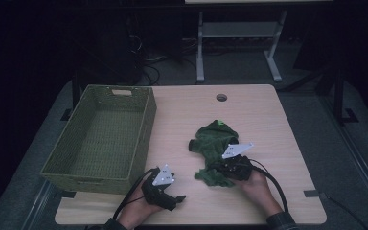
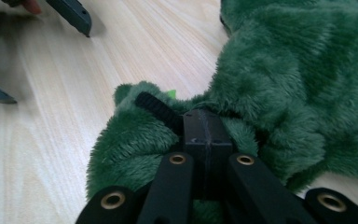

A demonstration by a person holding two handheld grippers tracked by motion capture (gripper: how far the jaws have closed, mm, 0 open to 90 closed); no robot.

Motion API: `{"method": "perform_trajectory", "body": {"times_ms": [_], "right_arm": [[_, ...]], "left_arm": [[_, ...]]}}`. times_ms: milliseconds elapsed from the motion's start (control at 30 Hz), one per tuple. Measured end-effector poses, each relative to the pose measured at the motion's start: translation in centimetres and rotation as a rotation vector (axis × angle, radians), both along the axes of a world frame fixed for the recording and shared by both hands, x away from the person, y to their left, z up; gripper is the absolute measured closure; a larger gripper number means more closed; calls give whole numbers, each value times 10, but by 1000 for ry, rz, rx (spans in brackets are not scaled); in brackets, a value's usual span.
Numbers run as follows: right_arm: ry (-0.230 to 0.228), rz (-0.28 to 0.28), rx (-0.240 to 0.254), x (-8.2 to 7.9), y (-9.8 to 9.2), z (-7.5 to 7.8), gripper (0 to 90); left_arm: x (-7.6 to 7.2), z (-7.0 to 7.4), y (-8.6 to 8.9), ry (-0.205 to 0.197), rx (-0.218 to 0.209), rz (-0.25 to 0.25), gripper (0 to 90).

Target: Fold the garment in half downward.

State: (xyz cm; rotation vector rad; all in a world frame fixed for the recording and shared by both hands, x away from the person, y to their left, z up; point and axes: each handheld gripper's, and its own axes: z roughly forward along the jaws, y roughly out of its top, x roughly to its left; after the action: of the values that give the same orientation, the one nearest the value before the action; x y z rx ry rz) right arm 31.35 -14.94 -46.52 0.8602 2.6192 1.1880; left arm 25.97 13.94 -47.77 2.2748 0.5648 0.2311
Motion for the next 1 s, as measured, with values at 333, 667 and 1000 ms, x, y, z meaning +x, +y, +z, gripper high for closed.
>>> {"method": "perform_trajectory", "body": {"times_ms": [333,667,1000], "right_arm": [[-41,-43,80,-1,-10,13,802],[-68,-130,146,4,-32,37,617],[-78,-221,145,21,-58,50,593]], "left_arm": [[4,2,-4,3,19,-1,128],[19,13,-14,60,9,14,141],[46,41,-20,29,-53,86,258]]}}
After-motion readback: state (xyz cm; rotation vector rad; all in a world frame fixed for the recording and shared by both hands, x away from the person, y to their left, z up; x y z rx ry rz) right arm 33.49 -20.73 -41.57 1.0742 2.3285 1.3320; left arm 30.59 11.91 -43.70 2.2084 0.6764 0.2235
